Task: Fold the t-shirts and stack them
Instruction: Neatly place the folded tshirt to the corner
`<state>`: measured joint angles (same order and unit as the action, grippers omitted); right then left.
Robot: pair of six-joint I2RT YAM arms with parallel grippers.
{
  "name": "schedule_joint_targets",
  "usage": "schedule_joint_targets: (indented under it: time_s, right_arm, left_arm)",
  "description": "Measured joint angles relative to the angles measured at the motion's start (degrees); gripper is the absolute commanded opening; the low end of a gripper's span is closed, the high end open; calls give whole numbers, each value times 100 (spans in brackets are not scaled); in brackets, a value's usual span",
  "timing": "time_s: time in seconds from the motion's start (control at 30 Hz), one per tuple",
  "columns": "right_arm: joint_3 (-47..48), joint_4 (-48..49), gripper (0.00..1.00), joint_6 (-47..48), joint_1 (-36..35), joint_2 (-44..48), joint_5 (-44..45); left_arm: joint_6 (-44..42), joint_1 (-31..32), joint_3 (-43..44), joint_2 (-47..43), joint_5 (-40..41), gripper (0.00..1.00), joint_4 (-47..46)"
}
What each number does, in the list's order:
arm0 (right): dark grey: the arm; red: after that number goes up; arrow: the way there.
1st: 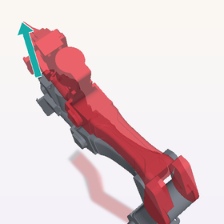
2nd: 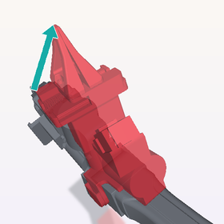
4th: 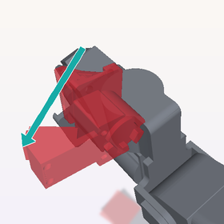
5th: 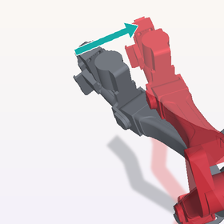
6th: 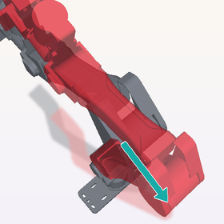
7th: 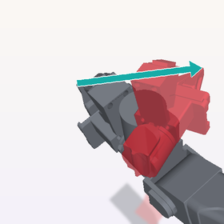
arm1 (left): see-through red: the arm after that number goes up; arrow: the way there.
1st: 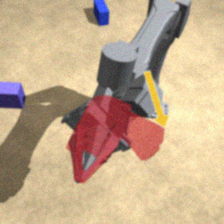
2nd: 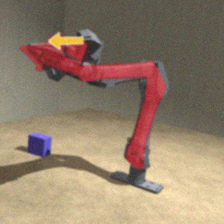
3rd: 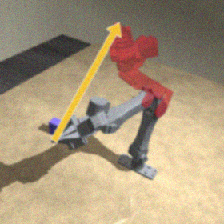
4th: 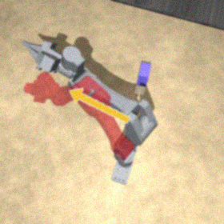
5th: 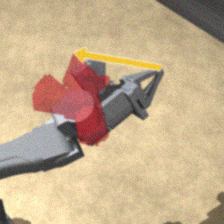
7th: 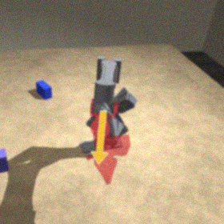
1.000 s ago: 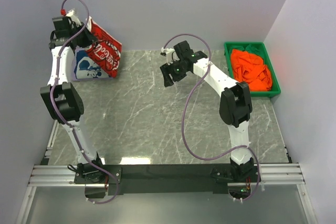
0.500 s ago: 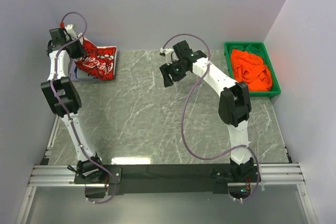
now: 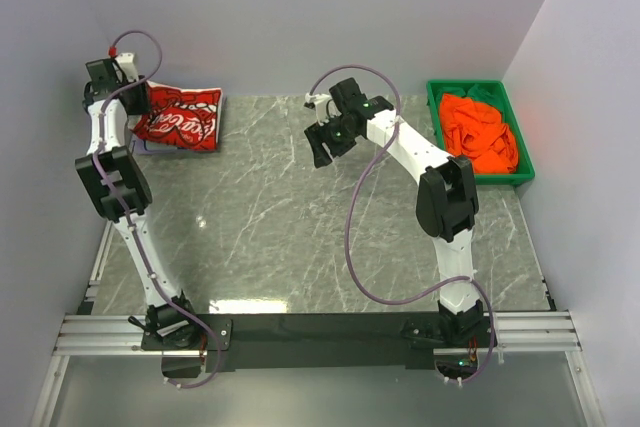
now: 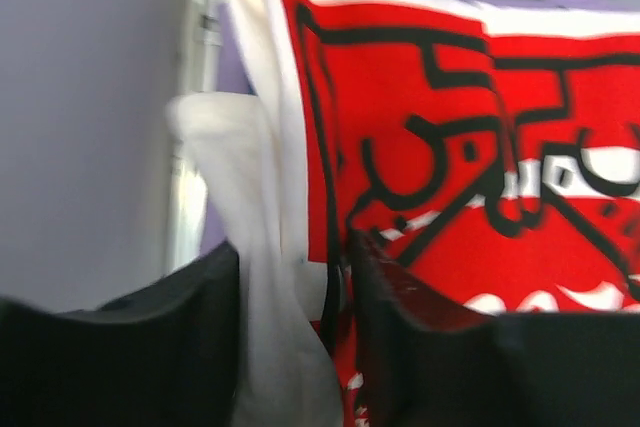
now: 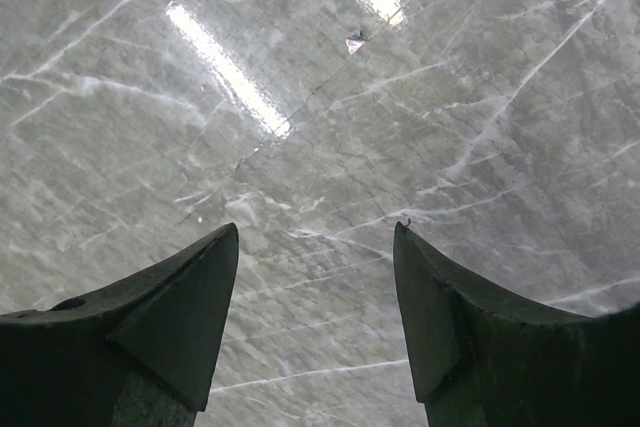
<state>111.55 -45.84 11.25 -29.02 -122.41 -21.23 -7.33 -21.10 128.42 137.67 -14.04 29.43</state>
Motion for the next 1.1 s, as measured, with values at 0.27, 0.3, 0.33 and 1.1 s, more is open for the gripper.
schedule_joint_targets:
  time_s: [0.27,0.3,0.33,1.1]
  right_arm:
    - [-129,20,72,85,2,4,140]
    - [-184,22,72,90,2,4,162]
    - [-251,31,72,90,2,9,175]
    - [-861,42,72,72,208,216,330]
  left_arm:
    - [-308,-186,-181,-284,389,58,-240]
    - [-323,-208,-260,-396,402,57,-240]
    - [-343,-223,-330,-514,389,56,-249]
    - [81,-350,-2463,-1215,446,32,-459]
